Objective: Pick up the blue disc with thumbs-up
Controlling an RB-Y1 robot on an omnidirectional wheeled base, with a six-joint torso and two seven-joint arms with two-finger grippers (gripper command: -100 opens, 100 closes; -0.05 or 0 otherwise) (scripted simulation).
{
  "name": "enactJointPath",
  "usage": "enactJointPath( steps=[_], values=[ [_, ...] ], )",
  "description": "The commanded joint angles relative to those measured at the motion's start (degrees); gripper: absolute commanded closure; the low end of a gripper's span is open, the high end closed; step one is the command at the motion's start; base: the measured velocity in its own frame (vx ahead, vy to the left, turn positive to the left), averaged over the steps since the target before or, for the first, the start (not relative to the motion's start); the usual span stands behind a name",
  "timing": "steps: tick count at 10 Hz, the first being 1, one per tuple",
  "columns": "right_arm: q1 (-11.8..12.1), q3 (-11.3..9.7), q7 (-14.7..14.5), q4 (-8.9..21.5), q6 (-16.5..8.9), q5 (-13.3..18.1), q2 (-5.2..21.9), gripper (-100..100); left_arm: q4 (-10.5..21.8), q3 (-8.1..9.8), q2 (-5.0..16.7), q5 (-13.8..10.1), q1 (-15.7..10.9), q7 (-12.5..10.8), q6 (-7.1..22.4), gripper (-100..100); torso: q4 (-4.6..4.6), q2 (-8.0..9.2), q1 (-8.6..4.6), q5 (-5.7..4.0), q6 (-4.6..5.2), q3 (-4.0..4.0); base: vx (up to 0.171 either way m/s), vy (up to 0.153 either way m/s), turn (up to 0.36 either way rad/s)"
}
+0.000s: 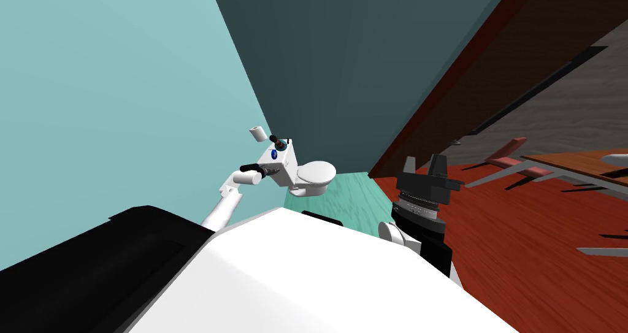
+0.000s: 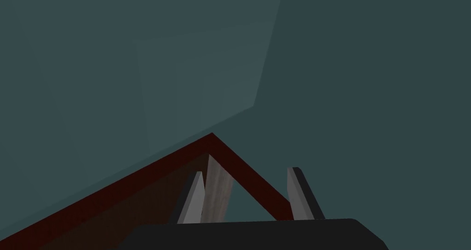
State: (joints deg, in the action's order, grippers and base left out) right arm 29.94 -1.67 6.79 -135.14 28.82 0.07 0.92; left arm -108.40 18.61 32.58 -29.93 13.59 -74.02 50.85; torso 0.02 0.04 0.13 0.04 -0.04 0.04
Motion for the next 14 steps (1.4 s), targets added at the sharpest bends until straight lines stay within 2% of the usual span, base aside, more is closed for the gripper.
enactJointPath(
  steps=[1, 2, 3, 4, 5, 6, 7, 8, 9, 10, 11, 12, 13, 14],
  values=[
    [0.00, 0.00, 0.00, 0.00, 0.00, 0.00, 0.00, 0, 0.03, 0.07, 0.23, -0.15, -0.10, -1.79, 0.99, -100, 0.00, 0.00, 0.00, 0.00, 0.00, 0.00, -0.010, 0.009, 0.012],
    [0.00, 0.00, 0.00, 0.00, 0.00, 0.00, 0.00, 0, 0.76, 0.55, 2.09, -1.41, -1.14, -4.03, 3.62, -100, -0.01, -0.03, -0.04, 0.00, -0.01, -0.02, -0.017, 0.011, -0.087],
    [0.00, 0.00, 0.00, 0.00, 0.00, 0.00, 0.00, 0, 0.76, 0.55, 2.09, -1.41, -1.14, -5.18, 3.88, -100, -0.01, -0.03, -0.03, -0.01, 0.03, -0.02, -0.017, 0.016, -0.087],
    [0.00, 0.00, 0.00, 0.00, 0.00, 0.00, 0.00, 0, 1.47, 0.97, 3.93, -2.61, -2.18, -7.08, 6.25, -100, -0.01, -0.03, -0.02, 0.00, 0.01, -0.02, -0.019, 0.018, -0.123],
    [0.00, 0.00, 0.00, 0.00, 0.00, 0.00, 0.00, 0, 1.47, 0.97, 3.93, -2.61, -2.18, -8.44, 6.62, -100, 0.00, -0.03, -0.01, -0.01, 0.03, -0.02, -0.018, 0.018, -0.049],
    [0.00, 0.00, 0.00, 0.00, 0.00, 0.00, 0.00, 0, 2.14, 1.33, 5.75, -3.76, -3.21, -10.18, 8.83, -100, -0.01, -0.03, -0.01, 0.00, -0.01, -0.01, -0.016, 0.017, -0.100],
    [0.00, 0.00, 0.00, 0.00, 0.00, 0.00, 0.00, 0, 2.14, 1.33, 5.75, -3.76, -3.21, -11.56, 9.22, -100, -0.01, -0.04, -0.01, -0.01, 0.02, -0.02, -0.012, 0.018, -0.056],
    [0.00, 0.00, 0.00, 0.00, 0.00, 0.00, 0.00, 0, 2.77, 1.63, 7.53, -4.86, -4.22, -13.35, 11.48, -100, -0.01, -0.04, -0.01, 0.00, -0.01, -0.03, -0.011, 0.020, -0.105],
    [0.00, 0.00, 0.00, 0.00, 0.00, 0.00, 0.00, 0, 2.77, 1.63, 7.53, -4.86, -4.22, -14.55, 11.67, -100, -0.01, -0.05, 0.00, 0.00, 0.02, -0.03, -0.008, 0.022, -0.049],
    [0.00, 0.00, 0.00, 0.00, 0.00, 0.00, 0.00, 0, 3.35, 1.89, 9.27, -5.89, -5.22, -16.48, 13.97, -100, -0.01, -0.06, 0.00, 0.01, -0.01, -0.03, -0.006, 0.025, -0.070],
    [0.00, 0.00, 0.00, 0.00, 0.00, 0.00, 0.00, 0, 3.35, 1.89, 9.27, -5.89, -5.22, -17.38, 13.97, -100, -0.01, -0.07, 0.02, 0.00, 0.01, -0.04, -0.006, 0.021, -0.057],
    [0.00, 0.00, 0.00, 0.00, 0.00, 0.00, 0.00, 0, 3.89, 2.10, 10.96, -6.87, -6.19, -19.42, 16.13, -100, -0.02, -0.07, 0.00, 0.01, 0.00, -0.04, -0.010, 0.018, -0.112],
    [0.00, 0.00, 0.00, 0.00, 0.00, 0.00, 0.00, 0, 3.89, 2.10, 10.96, -6.87, -6.19, -20.07, 16.13, -100, -0.02, -0.07, -0.01, 0.00, 0.02, -0.04, -0.008, 0.017, -0.050],
    [0.00, 0.00, 0.00, 0.00, 0.00, 0.00, 0.00, 0, 4.39, 2.26, 12.57, -7.79, -7.13, -22.18, 18.13, -100, -0.02, -0.07, -0.01, 0.00, -0.02, -0.04, -0.008, 0.017, -0.076]
  ],
)
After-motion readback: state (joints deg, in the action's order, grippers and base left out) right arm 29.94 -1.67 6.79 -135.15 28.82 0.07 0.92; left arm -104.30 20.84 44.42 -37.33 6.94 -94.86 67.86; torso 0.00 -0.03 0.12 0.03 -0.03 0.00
